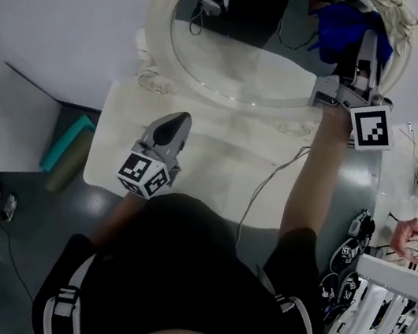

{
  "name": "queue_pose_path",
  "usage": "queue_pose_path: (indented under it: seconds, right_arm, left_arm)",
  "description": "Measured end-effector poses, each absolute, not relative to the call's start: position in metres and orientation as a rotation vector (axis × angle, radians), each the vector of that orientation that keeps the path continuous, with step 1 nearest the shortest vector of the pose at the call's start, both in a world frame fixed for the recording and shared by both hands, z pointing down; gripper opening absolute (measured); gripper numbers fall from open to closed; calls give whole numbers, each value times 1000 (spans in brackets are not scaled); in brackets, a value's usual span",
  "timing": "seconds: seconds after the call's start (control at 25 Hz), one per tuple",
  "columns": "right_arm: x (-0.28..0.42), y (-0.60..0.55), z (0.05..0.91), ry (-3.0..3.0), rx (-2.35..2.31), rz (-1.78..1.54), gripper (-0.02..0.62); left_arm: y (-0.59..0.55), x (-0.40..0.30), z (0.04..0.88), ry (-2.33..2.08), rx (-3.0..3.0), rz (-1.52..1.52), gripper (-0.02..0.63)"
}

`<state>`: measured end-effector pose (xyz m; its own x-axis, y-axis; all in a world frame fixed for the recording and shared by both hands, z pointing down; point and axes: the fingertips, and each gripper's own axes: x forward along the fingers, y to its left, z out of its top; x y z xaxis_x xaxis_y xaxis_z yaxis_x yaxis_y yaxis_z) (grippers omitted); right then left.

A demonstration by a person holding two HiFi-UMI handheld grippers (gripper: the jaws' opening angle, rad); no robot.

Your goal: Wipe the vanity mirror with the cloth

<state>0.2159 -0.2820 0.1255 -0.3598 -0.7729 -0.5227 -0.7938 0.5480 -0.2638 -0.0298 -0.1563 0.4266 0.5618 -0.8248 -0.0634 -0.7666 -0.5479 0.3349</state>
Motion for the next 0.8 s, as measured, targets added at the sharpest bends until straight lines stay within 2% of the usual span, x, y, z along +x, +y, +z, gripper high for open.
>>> queue_pose_path:
  seconds: [0.8]
  right_arm:
    - [229, -202, 163, 2061, -1252, 29, 27]
  left_arm:
    - [-132, -49, 433, -1320, 2522, -254, 9]
